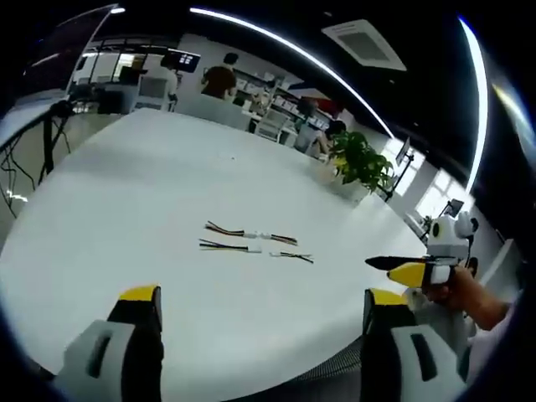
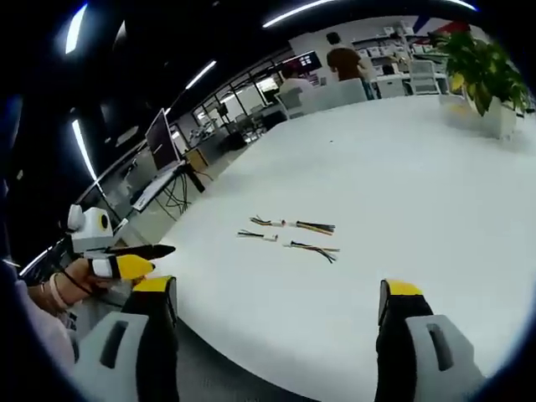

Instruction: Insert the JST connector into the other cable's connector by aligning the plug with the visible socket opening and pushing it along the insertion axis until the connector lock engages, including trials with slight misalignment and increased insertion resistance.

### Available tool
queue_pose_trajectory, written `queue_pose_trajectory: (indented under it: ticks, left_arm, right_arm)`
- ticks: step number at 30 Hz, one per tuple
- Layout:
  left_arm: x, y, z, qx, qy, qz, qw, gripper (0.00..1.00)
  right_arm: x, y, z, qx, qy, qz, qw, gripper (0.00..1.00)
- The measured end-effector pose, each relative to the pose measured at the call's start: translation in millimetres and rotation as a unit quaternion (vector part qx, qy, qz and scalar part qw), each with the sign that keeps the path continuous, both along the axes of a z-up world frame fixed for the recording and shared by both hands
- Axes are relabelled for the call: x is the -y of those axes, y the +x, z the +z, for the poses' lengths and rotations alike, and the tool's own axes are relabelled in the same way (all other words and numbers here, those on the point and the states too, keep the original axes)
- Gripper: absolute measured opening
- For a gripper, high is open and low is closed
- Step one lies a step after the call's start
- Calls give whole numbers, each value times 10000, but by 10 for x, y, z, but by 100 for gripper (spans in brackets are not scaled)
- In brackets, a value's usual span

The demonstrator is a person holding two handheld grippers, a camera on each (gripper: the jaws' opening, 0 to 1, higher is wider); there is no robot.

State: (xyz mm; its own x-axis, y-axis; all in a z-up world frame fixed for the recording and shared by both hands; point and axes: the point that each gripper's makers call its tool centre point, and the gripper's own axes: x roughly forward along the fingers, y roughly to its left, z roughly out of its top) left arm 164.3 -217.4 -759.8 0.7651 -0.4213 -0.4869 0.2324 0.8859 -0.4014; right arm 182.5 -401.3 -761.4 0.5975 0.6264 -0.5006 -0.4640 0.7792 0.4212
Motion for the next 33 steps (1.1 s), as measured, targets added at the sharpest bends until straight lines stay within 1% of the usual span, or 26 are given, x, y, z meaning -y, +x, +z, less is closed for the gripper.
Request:
queue_pose_trajectory:
  ticks: [3,7,9,12,15,23,24,25,27,33]
  left_arm:
    - [0,28,33,28,78,-68,9999,98]
    - [6,97,124,184,186,-176,9995,98]
    - [17,113,134,201,212,-227,9993,98]
    - [37,147,145,244,355,-396,9983,97]
    - [29,170,161,282,430,-436,9977,97]
    - [37,171,145,219,350,-456,9981,97]
    - [37,174,151,193,271,-421,9986,97]
    - [56,170,160,118,69,-374,9992,97]
    - [55,181,181,122,-47,-335,9994,97]
    - [89,227,224,165,62,-441,9989,97]
  right_arm:
    - [-6,2,6,24,-49,51,10000,98]
    - [-28,24,34,70,-63,117,9999,97]
    - [-30,40,49,99,-77,119,9998,97]
    - [-33,73,77,138,-61,140,9998,97]
    - [-27,102,85,164,-102,167,9997,97]
    - [-11,182,123,263,-163,217,9993,96]
    - [-15,179,122,272,-191,253,9991,96]
    - [-17,182,128,299,-233,281,9989,96]
    - [-17,194,144,368,-287,307,9984,96]
    - [-30,225,199,509,-305,351,9976,95]
